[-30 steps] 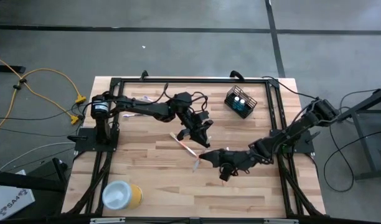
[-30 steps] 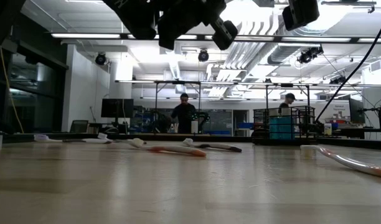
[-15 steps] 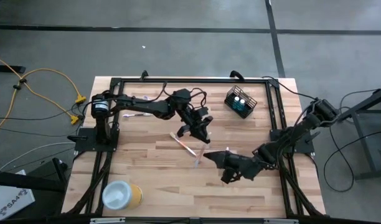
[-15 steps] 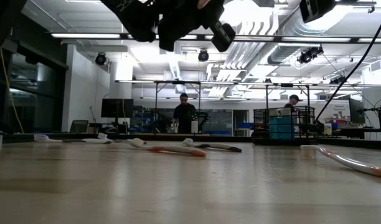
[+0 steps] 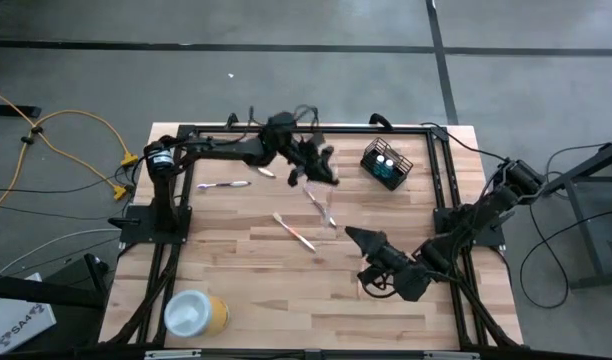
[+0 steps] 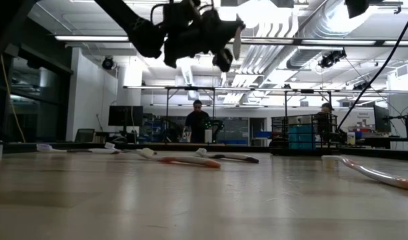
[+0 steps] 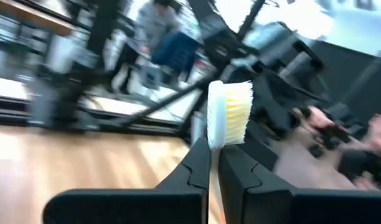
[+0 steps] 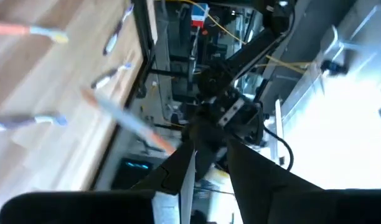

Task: Pick & Place toothbrushing station
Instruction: Put the top orange toothbrush into the left of the black mesh organizer

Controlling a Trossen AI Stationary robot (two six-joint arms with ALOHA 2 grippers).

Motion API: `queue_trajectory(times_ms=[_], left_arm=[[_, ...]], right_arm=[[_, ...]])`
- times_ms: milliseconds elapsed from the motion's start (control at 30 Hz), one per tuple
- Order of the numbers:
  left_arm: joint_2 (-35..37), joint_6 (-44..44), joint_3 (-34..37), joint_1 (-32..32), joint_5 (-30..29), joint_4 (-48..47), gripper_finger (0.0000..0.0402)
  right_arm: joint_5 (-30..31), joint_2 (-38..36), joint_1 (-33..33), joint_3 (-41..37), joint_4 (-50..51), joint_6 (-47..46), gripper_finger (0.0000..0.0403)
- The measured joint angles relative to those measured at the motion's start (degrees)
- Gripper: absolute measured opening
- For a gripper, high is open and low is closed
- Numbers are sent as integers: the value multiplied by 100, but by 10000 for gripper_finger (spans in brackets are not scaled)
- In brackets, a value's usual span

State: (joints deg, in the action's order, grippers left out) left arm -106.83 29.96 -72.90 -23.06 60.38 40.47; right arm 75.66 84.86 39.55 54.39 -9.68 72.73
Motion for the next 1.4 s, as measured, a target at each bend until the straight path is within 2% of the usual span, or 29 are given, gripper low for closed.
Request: queue_trajectory(times_ms=[233, 467, 633, 733, 900, 1233, 1400], left_arm=[[0, -20, 0, -648, -650, 0, 3], [-2, -343, -220, -662, -888, 32, 3], [0, -688, -658, -543, -1205, -237, 3], [0, -1135, -1050, -503, -1573, -1031, 3], [0, -2194, -1574, -469, -2598, -2327, 3], [-2, -2420, -1694, -671, -3933, -2311, 3], [-164, -2449, -1805, -596, -4206, -2213, 3]], right_arm=[[292, 0, 6, 0, 1, -1821, 87], [813, 0, 47, 0, 73, -3089, 87], [998, 0, 161, 0, 207, -3408, 87], [1141, 0, 263, 0, 200, -3419, 87], [1200, 0, 451, 0, 214, -3799, 87], [1101, 0, 864, 0, 309, -4328, 87], [1092, 0, 1007, 0, 304, -4588, 87]])
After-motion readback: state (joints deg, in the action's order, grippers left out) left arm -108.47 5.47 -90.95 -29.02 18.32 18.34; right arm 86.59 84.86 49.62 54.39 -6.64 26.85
